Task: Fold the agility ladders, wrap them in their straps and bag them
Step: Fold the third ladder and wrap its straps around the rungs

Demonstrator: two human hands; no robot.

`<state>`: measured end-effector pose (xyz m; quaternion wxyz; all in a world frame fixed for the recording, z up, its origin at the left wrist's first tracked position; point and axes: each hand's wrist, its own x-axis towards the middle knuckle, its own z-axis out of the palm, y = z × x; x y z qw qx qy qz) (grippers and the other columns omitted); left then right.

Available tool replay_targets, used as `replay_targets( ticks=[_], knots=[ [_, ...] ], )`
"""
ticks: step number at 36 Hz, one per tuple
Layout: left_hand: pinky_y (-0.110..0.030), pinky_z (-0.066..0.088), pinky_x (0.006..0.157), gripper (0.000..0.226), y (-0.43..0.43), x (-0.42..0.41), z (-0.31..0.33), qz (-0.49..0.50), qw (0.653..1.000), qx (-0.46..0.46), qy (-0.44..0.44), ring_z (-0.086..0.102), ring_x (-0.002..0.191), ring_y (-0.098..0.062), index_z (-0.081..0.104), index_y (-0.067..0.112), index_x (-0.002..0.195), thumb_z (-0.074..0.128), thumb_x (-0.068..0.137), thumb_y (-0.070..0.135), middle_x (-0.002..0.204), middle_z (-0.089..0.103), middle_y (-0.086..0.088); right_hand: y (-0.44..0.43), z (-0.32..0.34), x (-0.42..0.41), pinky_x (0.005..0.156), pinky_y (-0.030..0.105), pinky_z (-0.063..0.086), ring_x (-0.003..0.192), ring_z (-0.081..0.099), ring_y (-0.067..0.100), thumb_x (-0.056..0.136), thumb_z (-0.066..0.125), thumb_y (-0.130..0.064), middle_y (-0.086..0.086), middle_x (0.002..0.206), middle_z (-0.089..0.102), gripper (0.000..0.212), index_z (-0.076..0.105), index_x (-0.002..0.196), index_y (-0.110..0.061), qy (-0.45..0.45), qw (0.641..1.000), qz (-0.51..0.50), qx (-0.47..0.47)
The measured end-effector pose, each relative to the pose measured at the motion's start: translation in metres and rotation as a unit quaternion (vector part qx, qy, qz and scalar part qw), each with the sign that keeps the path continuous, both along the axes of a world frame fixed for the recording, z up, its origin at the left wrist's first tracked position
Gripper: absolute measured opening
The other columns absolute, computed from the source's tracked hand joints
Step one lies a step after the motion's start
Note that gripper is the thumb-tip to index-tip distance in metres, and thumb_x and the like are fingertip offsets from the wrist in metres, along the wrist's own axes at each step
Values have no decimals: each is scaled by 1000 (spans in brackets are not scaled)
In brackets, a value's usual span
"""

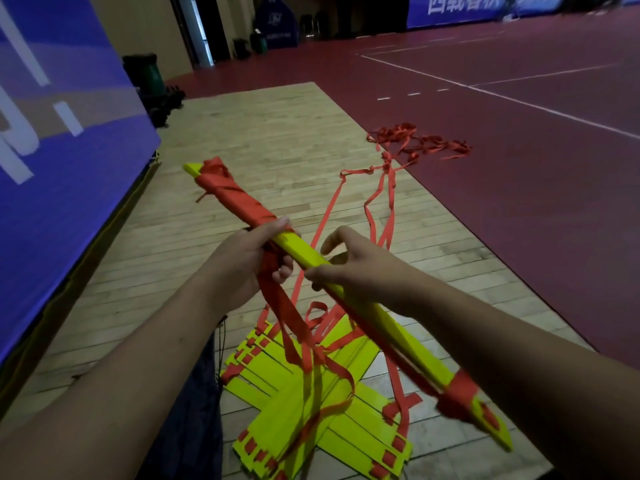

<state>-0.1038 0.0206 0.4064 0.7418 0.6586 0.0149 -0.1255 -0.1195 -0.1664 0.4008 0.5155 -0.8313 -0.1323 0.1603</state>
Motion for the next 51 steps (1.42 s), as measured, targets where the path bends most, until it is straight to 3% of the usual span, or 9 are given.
replay_targets(
  ticks=[6,11,18,26,33,38,42,48,51],
  knots=[
    [-21,46,47,44,8,1,0,-49,998,-30,-39,57,57,-15,63,0,105,53,87,39,71,61,-10,-12,9,-1,62,27,50,67,67,16,93,68,-43,9,83,77,38,71,98,-5,49,997,60,7],
    [-31,58,60,65,12,-3,-6,-92,991,98,25,70,74,-33,57,-5,110,47,88,55,71,63,-17,-15,4,1,65,39,63,77,76,31,93,71,-9,21,96,75,25,53,106,3,52,996,19,63],
    [-22,42,49,49,-3,-8,-8,-82,981,175,-18,54,54,-16,65,1,99,57,93,49,63,56,-4,0,-6,-6,62,30,53,74,59,14,99,63,-26,10,100,64,24,43,108,-16,-53,989,38,-134],
    [-18,38,48,35,-4,-2,3,-46,998,-29,-18,51,50,-13,66,0,104,48,87,26,58,47,-3,-7,3,0,73,40,54,83,70,27,95,64,-45,20,101,72,42,60,111,-7,52,998,7,34],
    [-25,52,51,27,7,0,2,-72,996,3,-46,65,61,-18,59,0,101,56,88,24,65,60,-8,-11,4,-2,71,41,63,79,72,37,97,63,-6,29,100,72,24,53,113,9,99,975,35,193],
    [-26,48,48,41,8,-5,-5,-112,982,154,11,61,54,-26,60,0,111,58,93,38,58,51,-7,-8,2,-4,52,27,54,61,66,18,97,62,-4,17,96,73,19,47,110,-4,17,999,22,-17],
    [-26,43,50,33,-2,-7,-10,-106,985,136,-5,52,50,-20,58,6,93,66,87,37,62,53,-5,-1,-1,-6,56,29,45,68,53,15,96,64,-18,9,92,59,23,44,104,-10,-54,989,13,-136],
    [-18,43,47,31,0,1,0,-40,997,-69,1,50,52,-13,66,1,101,58,77,18,64,51,-7,-5,9,0,81,41,54,93,70,24,86,78,-39,13,102,73,47,55,118,-13,27,999,-23,6],
    [-21,47,50,36,4,4,0,-51,994,-94,-8,53,55,-15,66,-2,108,58,76,14,65,56,-9,-6,10,0,68,34,51,77,67,19,85,77,-45,13,88,73,44,68,100,-5,15,1000,3,-20]
  ],
)
